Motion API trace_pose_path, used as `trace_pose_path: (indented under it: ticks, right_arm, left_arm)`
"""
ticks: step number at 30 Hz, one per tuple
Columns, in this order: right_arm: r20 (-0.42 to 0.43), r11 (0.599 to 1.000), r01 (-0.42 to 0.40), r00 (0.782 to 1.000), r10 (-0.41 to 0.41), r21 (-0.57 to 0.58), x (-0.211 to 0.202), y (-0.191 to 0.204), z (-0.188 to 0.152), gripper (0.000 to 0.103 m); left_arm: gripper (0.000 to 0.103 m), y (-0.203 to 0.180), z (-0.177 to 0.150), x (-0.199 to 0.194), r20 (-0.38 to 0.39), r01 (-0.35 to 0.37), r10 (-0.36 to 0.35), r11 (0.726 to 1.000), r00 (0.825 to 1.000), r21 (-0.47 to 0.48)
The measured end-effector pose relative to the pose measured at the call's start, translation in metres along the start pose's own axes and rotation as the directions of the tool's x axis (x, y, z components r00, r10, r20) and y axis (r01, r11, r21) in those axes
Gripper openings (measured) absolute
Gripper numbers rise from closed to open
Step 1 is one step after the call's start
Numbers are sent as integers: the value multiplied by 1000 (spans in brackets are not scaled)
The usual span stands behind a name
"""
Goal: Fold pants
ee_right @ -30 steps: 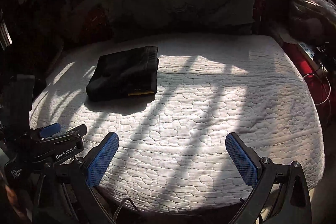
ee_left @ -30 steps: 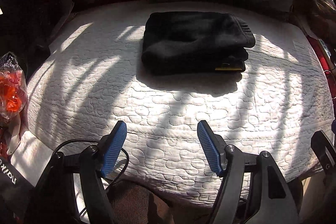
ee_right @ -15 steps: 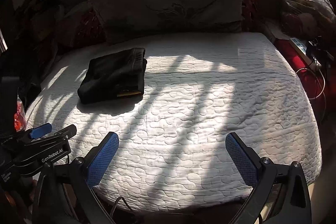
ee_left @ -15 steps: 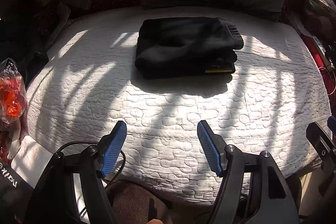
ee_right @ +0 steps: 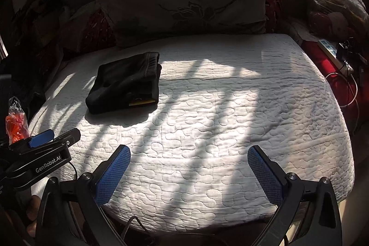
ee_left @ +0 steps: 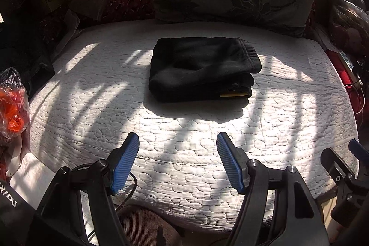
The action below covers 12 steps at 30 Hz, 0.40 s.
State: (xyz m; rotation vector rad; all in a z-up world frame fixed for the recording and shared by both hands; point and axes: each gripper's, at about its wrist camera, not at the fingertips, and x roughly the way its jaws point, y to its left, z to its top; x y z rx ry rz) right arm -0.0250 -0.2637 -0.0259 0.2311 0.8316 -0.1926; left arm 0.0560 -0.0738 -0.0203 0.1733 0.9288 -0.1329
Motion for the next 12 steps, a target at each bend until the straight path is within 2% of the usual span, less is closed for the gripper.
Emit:
trace_pose_path:
  ticks: [12]
  right_arm:
    - [5,1000,0,1000,1,-14,2,5,11,102]
  left_arm:
    - [69,4,0,0,-7,-8,7,1000,1000,-7]
